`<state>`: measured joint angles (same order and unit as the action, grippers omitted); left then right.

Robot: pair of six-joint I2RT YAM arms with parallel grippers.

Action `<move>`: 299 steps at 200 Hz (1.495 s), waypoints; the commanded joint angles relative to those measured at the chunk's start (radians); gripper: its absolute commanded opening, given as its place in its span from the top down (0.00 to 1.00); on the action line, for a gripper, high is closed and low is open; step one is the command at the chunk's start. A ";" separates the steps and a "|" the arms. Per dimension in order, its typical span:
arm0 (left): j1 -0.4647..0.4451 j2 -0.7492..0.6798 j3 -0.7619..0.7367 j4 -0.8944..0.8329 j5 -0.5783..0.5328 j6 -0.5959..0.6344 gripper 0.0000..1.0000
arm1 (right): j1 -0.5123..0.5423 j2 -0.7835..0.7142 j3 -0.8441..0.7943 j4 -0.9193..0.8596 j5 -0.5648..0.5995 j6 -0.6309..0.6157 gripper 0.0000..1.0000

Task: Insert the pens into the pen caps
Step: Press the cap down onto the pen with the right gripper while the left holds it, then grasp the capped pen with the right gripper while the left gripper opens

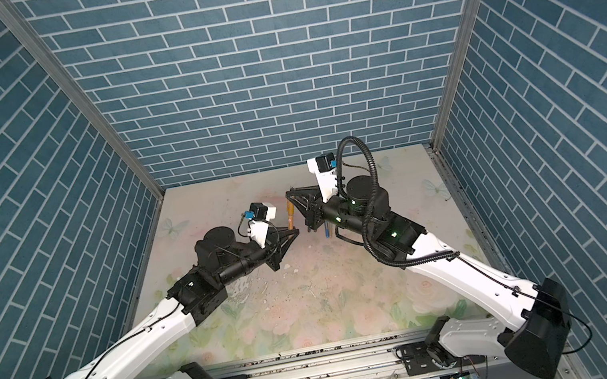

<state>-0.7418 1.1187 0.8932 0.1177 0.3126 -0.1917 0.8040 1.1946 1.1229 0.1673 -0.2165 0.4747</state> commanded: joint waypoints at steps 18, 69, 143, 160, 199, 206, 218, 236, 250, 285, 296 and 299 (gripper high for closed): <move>0.015 -0.032 0.127 0.212 -0.084 -0.002 1.00 | 0.011 0.050 -0.060 -0.155 -0.099 0.022 0.98; 0.019 -0.001 0.275 0.224 -0.116 0.032 1.00 | 0.023 0.065 -0.149 -0.132 -0.109 0.031 0.98; 0.022 0.057 0.388 0.250 -0.092 0.020 1.00 | 0.024 0.073 -0.229 -0.095 -0.139 0.070 0.98; 0.022 0.066 0.360 0.202 -0.068 0.023 1.00 | 0.024 0.043 -0.218 -0.111 -0.107 0.063 0.97; 0.021 0.054 0.171 0.108 0.002 0.010 1.00 | 0.017 -0.041 -0.117 -0.164 0.000 -0.007 0.79; 0.022 0.053 0.145 0.087 0.014 0.011 1.00 | 0.017 -0.052 -0.088 -0.179 0.020 -0.023 0.71; 0.022 0.058 0.114 0.045 0.030 0.017 1.00 | 0.017 -0.068 -0.044 -0.201 0.050 -0.051 0.63; 0.022 0.049 0.064 0.037 0.030 0.023 1.00 | 0.017 -0.097 -0.012 -0.215 0.071 -0.078 0.56; 0.022 0.041 0.028 0.059 0.017 0.017 1.00 | 0.017 -0.119 -0.013 -0.222 0.092 -0.084 0.55; 0.028 0.035 0.004 0.089 0.018 -0.056 1.00 | 0.019 -0.140 -0.034 -0.242 0.097 -0.082 0.56; 0.028 0.037 -0.002 0.102 0.020 -0.082 1.00 | 0.019 -0.132 -0.032 -0.241 0.078 -0.082 0.56; 0.028 0.037 -0.006 0.104 0.024 -0.089 1.00 | 0.020 -0.129 -0.031 -0.240 0.072 -0.082 0.56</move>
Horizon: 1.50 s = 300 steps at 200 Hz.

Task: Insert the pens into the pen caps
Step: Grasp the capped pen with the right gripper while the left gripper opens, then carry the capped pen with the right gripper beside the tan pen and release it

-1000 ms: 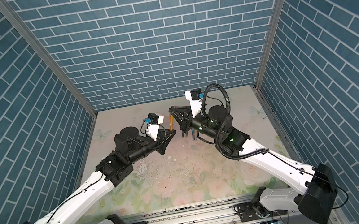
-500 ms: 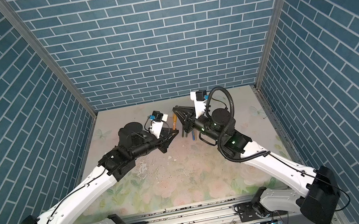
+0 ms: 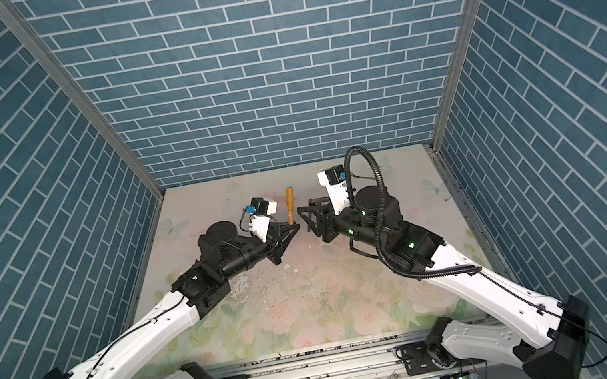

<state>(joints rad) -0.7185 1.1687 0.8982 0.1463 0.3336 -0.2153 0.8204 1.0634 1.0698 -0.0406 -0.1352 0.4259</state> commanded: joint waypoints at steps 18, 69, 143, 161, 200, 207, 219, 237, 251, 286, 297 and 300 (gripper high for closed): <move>0.005 -0.007 -0.012 0.087 0.016 -0.080 1.00 | 0.006 0.030 0.030 -0.016 -0.028 -0.029 0.56; 0.005 0.003 -0.013 0.093 0.031 -0.088 1.00 | 0.010 0.127 0.076 0.037 -0.094 -0.032 0.59; 0.005 0.003 -0.015 0.106 0.045 -0.098 1.00 | 0.010 0.178 0.093 0.108 -0.096 0.011 0.96; 0.005 -0.001 -0.022 0.110 0.023 -0.101 0.72 | 0.010 0.169 0.092 0.109 -0.094 0.014 0.99; 0.005 -0.063 -0.068 0.109 -0.172 -0.115 0.08 | -0.035 0.171 0.127 0.040 0.026 -0.009 0.99; 0.005 -0.080 -0.077 0.104 -0.221 -0.117 0.06 | -0.059 0.178 0.137 0.016 0.037 -0.002 0.99; 0.005 -0.108 -0.086 0.092 -0.297 -0.115 0.04 | -0.102 0.193 0.143 -0.021 0.069 0.008 0.98; 0.005 -0.144 -0.090 0.037 -0.455 -0.122 0.02 | -0.180 0.234 0.146 -0.092 0.072 0.049 0.99; 0.005 -0.167 -0.084 -0.022 -0.593 -0.125 0.02 | -0.246 0.297 0.164 -0.196 0.057 0.079 0.99; 0.005 -0.174 -0.055 -0.138 -0.781 -0.160 0.02 | -0.349 0.505 0.194 -0.341 -0.037 0.071 0.96; 0.005 -0.180 -0.051 -0.154 -0.801 -0.172 0.03 | -0.369 0.572 0.209 -0.359 -0.041 0.065 0.95; 0.005 -0.181 -0.051 -0.154 -0.804 -0.172 0.03 | -0.375 0.588 0.211 -0.357 -0.046 0.065 0.95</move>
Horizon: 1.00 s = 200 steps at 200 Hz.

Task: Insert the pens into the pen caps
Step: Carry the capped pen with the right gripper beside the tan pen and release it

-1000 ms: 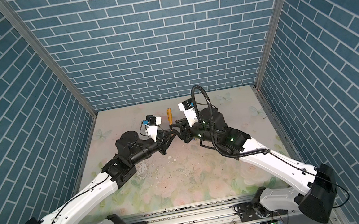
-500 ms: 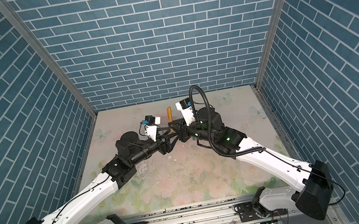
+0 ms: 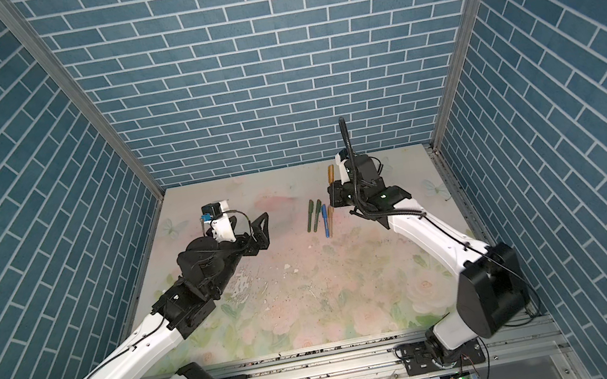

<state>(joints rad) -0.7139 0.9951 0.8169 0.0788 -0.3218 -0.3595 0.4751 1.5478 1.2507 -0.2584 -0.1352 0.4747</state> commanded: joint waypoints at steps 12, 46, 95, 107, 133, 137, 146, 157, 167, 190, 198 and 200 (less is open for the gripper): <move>0.001 -0.017 0.023 -0.079 -0.151 -0.029 0.03 | -0.050 0.170 0.040 -0.122 -0.064 0.023 0.95; 0.001 -0.026 0.011 -0.062 -0.138 -0.033 0.03 | -0.085 0.374 0.145 -0.175 -0.111 0.047 0.94; 0.000 -0.007 0.018 -0.063 -0.090 -0.047 0.03 | -0.087 0.503 0.229 -0.196 -0.123 0.081 0.87; 0.001 -0.001 0.019 -0.065 -0.087 -0.049 0.03 | -0.088 0.535 0.266 -0.227 -0.130 0.079 0.84; 0.001 0.002 0.023 -0.067 -0.083 -0.048 0.03 | -0.086 0.584 0.312 -0.275 -0.123 0.077 0.81; 0.001 0.003 0.023 -0.066 -0.082 -0.047 0.03 | -0.087 0.587 0.313 -0.277 -0.120 0.079 0.81; 0.001 0.003 0.021 -0.064 -0.082 -0.048 0.03 | -0.087 0.593 0.313 -0.280 -0.115 0.082 0.79; 0.001 0.003 0.020 -0.063 -0.083 -0.047 0.03 | -0.087 0.598 0.317 -0.286 -0.113 0.083 0.77; 0.001 0.003 0.021 -0.062 -0.082 -0.047 0.03 | -0.087 0.602 0.315 -0.285 -0.113 0.084 0.75; 0.001 0.007 0.018 -0.058 -0.081 -0.044 0.03 | -0.088 0.592 0.301 -0.274 -0.119 0.085 0.74; 0.001 0.011 0.020 -0.058 -0.083 -0.044 0.03 | -0.087 0.588 0.298 -0.270 -0.121 0.087 0.74; 0.001 0.011 0.020 -0.058 -0.081 -0.044 0.03 | -0.087 0.585 0.297 -0.269 -0.122 0.087 0.74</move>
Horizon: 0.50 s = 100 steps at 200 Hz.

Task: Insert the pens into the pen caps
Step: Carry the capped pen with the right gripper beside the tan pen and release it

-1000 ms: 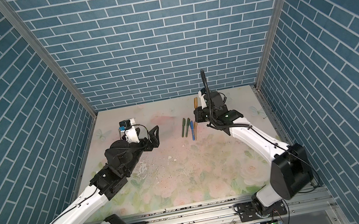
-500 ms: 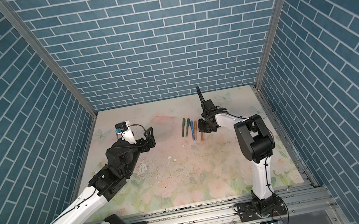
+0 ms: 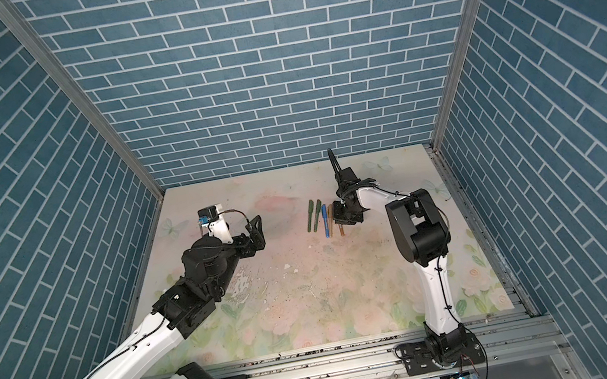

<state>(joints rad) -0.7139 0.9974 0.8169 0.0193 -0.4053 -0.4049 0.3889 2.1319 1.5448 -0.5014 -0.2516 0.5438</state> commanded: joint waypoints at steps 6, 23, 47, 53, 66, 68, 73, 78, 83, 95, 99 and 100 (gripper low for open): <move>0.001 0.010 0.019 0.001 0.005 0.001 0.03 | -0.001 -0.004 -0.002 -0.022 -0.010 0.018 0.74; 0.001 0.016 0.023 0.001 0.014 0.001 0.03 | -0.001 -0.022 -0.012 -0.008 -0.026 0.025 0.74; 0.002 0.021 0.028 -0.008 0.017 0.003 0.02 | -0.001 -0.047 -0.008 -0.012 -0.018 0.020 0.74; 0.002 0.021 0.029 -0.008 0.017 0.003 0.03 | -0.001 -0.056 -0.008 -0.013 -0.012 0.018 0.74; 0.002 0.020 0.028 -0.007 0.018 0.007 0.02 | -0.001 -0.079 -0.006 -0.024 -0.001 0.011 0.73; 0.002 0.020 0.028 -0.007 0.018 0.007 0.02 | -0.001 -0.084 -0.006 -0.026 0.002 0.008 0.73; 0.002 0.020 0.028 -0.007 0.016 0.011 0.03 | -0.001 -0.095 -0.008 -0.029 0.005 0.003 0.73; 0.004 0.020 0.031 -0.008 0.019 0.014 0.02 | -0.001 -0.110 -0.009 -0.033 0.009 -0.002 0.72; 0.006 0.018 0.035 -0.011 0.028 0.018 0.02 | -0.001 -0.125 -0.012 -0.038 0.016 -0.008 0.72; 0.012 0.020 0.050 -0.028 0.056 0.020 0.02 | 0.000 -0.168 -0.028 -0.048 0.035 -0.026 0.71; 0.014 0.020 0.054 -0.032 0.067 0.020 0.02 | -0.001 -0.187 -0.039 -0.046 0.036 -0.032 0.70; 0.014 0.020 0.055 -0.032 0.070 0.020 0.02 | -0.001 -0.191 -0.042 -0.045 0.036 -0.035 0.70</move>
<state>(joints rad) -0.7109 1.0157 0.8242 0.0097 -0.3824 -0.4023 0.3889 2.0708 1.5349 -0.5114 -0.2493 0.5423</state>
